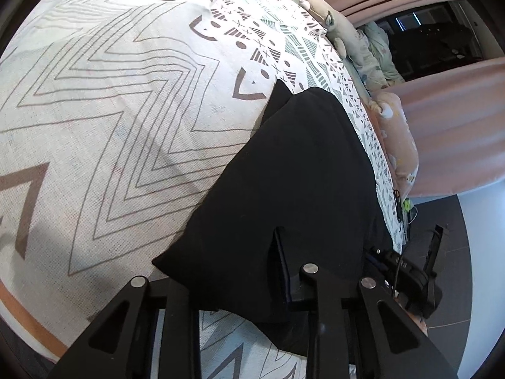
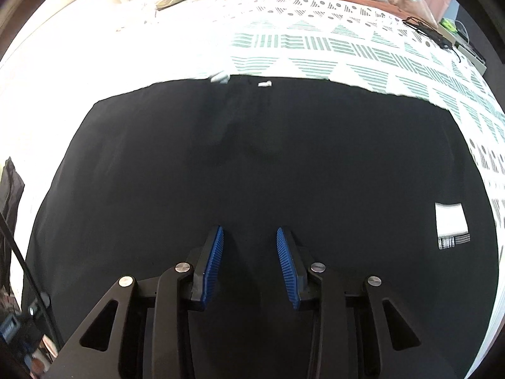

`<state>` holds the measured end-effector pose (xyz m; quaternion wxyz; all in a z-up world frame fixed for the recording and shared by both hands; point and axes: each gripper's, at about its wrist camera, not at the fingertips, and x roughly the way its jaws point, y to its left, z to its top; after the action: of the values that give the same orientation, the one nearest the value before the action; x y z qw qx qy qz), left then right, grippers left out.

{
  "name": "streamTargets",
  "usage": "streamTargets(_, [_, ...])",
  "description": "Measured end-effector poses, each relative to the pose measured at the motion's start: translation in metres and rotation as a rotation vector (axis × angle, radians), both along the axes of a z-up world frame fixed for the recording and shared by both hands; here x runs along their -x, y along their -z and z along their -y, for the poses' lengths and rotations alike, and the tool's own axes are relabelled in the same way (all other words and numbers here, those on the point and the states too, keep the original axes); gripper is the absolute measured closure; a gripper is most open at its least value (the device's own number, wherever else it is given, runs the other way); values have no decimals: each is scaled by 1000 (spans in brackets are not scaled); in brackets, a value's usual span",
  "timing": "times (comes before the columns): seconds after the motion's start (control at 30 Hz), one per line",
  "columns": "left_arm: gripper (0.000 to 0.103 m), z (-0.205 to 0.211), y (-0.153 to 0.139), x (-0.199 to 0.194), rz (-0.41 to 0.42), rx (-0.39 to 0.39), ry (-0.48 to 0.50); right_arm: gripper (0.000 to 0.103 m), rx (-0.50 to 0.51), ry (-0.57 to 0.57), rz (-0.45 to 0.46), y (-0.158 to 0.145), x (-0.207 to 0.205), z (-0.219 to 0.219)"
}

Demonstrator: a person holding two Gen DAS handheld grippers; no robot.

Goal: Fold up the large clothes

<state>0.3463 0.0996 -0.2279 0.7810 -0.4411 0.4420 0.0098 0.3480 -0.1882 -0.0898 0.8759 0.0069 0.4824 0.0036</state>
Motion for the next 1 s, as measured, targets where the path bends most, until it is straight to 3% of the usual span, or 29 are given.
streamTargets(0.37, [87,-5,-4,3,26,28,20,70,55,-32,-81,20,-54,-8])
streamTargets(0.57, [92,-5,-15,7,61,47,38,70,44,-65,-89,40,-29,-9])
streamTargets(1.0, [93,15,-80,10,217,43,141,70,-165,-131,-95,87,38,9])
